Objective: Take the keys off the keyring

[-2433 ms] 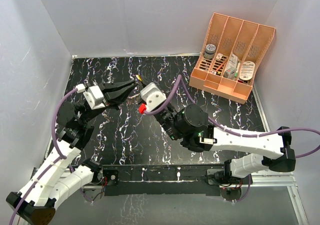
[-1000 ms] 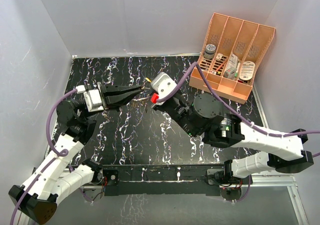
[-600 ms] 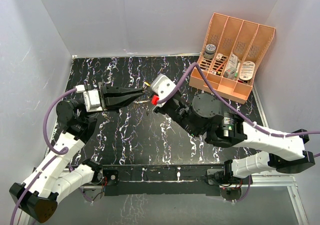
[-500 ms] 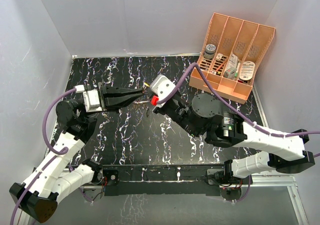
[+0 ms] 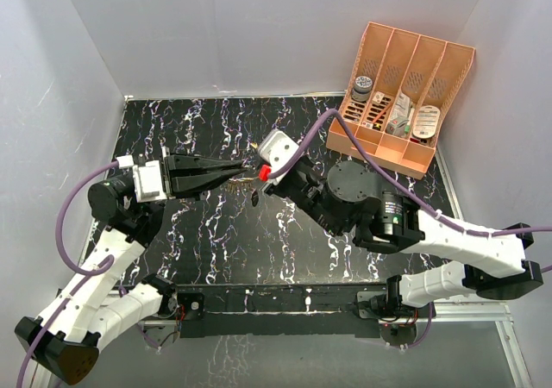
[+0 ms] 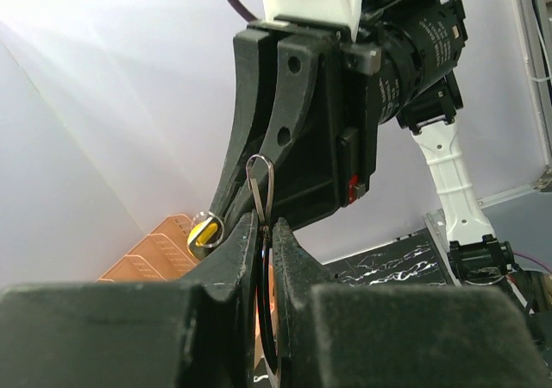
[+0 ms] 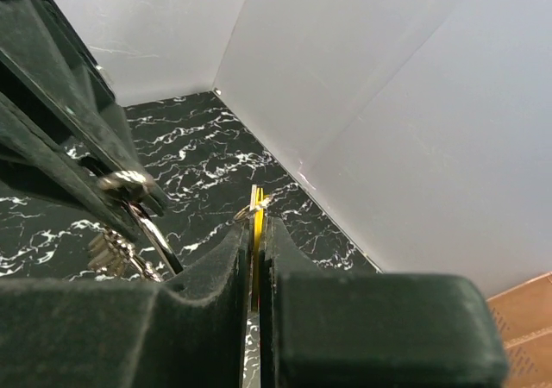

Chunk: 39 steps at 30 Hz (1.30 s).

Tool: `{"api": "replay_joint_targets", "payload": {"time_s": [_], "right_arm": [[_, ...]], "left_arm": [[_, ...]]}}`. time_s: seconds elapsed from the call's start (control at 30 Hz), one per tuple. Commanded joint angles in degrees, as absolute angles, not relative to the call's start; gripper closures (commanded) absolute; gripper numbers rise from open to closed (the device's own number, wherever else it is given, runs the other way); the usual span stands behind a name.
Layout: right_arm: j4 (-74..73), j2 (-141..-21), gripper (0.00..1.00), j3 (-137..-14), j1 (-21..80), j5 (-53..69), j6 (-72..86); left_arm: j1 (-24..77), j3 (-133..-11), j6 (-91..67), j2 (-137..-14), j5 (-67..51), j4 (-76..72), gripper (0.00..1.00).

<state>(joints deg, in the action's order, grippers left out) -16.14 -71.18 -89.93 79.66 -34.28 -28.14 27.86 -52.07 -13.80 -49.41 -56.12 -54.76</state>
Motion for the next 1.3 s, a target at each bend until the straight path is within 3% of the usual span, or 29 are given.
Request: {"api": "replay_joint_targets", "payload": {"time_s": [0.0, 0.17, 0.33, 0.57, 0.9, 1.27], "right_arm": [[-7.4, -68.3, 1.0, -86.1, 79.5, -41.1, -30.2], [-3.3, -68.1, 1.0, -80.6, 73.6, -43.5, -26.8], [-9.2, -68.7, 1.0, -77.4, 54.9, -26.3, -12.0], [-9.3, -74.6, 1.0, -70.2, 43.4, -11.0, -1.6], [-1.1, -83.8, 1.0, -57.9, 35.8, 1.3, 7.2], [0.0, -90.8, 1.0, -58.3, 34.0, 2.9, 7.8]], "left_arm": [[27.9, -54.1, -13.7, -48.3, -56.0, -57.8, 1.0], [27.9, -53.8, -4.6, -45.8, -49.9, -44.0, 1.0], [27.9, -52.1, 1.2, -42.8, -39.9, -31.8, 1.0], [27.9, -52.6, 0.1, -42.7, -22.5, -21.6, 1.0], [27.8, -53.2, -5.9, -45.0, -19.3, -20.2, 1.0], [27.9, -52.6, -6.2, -44.1, -19.8, -20.8, 1.0]]}}
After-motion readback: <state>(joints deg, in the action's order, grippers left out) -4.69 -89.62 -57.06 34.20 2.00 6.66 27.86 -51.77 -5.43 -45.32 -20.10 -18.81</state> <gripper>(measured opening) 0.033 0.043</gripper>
